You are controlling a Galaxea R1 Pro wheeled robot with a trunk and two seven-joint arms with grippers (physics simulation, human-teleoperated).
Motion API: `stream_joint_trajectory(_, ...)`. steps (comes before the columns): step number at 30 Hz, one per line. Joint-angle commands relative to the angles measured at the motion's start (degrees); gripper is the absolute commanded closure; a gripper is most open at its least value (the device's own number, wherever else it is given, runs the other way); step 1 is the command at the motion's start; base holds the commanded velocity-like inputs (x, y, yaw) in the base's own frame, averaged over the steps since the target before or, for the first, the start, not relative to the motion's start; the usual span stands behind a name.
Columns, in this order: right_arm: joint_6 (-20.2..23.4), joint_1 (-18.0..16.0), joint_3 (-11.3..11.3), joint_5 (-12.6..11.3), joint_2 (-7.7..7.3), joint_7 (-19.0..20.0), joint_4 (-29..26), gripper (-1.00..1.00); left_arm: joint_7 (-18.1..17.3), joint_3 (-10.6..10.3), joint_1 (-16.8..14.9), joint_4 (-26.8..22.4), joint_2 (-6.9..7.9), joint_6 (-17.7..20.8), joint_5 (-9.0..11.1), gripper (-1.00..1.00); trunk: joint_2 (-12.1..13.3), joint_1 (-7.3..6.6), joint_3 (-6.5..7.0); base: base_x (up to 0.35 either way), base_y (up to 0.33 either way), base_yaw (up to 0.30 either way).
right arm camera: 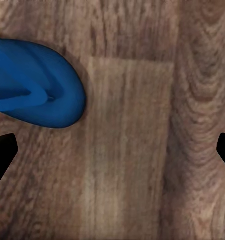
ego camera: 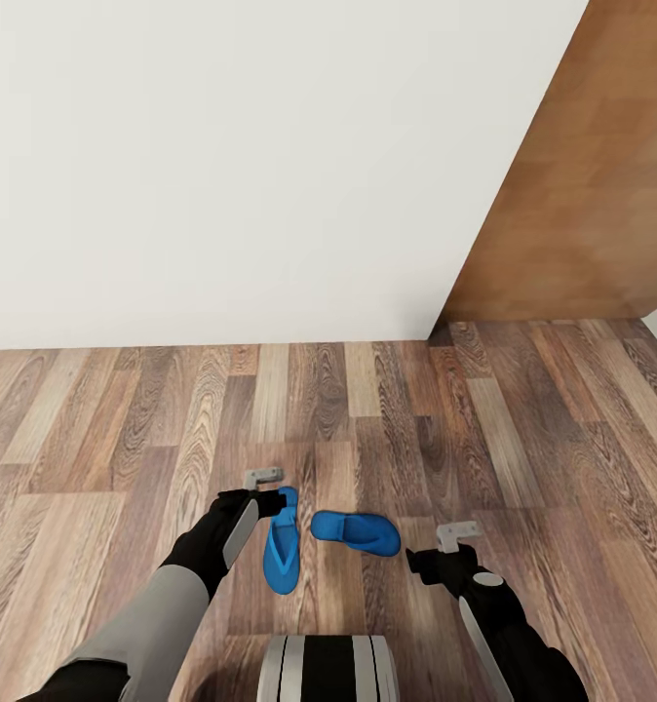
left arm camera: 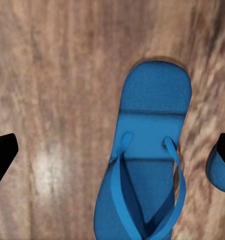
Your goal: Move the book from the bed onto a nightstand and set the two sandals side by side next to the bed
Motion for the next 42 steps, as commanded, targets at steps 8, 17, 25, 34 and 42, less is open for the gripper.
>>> stream_joint_trajectory(8, 0.31, -0.03, 0.09, 0.02, -0.05, -0.05, -0.09, -1.0, 0.31, -0.17, -0.01, -0.09, 0.02, 0.22, 0.6, -1.0, -0.01, -0.01, -0.04, 0.0, 0.0, -0.14)
stream_joint_trajectory(17, 0.31, -0.03, 0.08, 0.02, -0.05, -0.09, -0.09, -1.0, 0.2, -0.11, -0.01, -0.08, -0.04, 0.28, 0.61, -1.0, -0.03, 0.02, -0.26, 0.0, 0.0, -0.011)
stream_joint_trajectory(25, 0.31, -0.03, 0.07, 0.02, -0.05, -0.1, -0.3, -1.0, 0.16, -0.19, -0.01, 0.04, -0.07, 0.5, 0.6, -1.0, -0.13, 0.22, -2.03, 0.0, 0.0, 0.0)
stream_joint_trajectory(34, 0.31, -0.03, 0.06, 0.02, -0.05, -0.1, -0.79, -1.0, -0.19, -0.25, -0.01, 0.16, -0.2, 0.74, 0.6, -1.0, -0.26, 0.45, -4.02, 0.0, 0.0, 0.0)
stream_joint_trajectory(42, 0.31, -0.03, 0.06, 0.02, -0.05, -0.1, -0.79, -1.0, -1.49, -0.28, -0.01, 0.17, -0.23, 0.75, 0.59, -1.0, -0.36, 0.66, -5.8, 0.0, 0.0, 0.0)
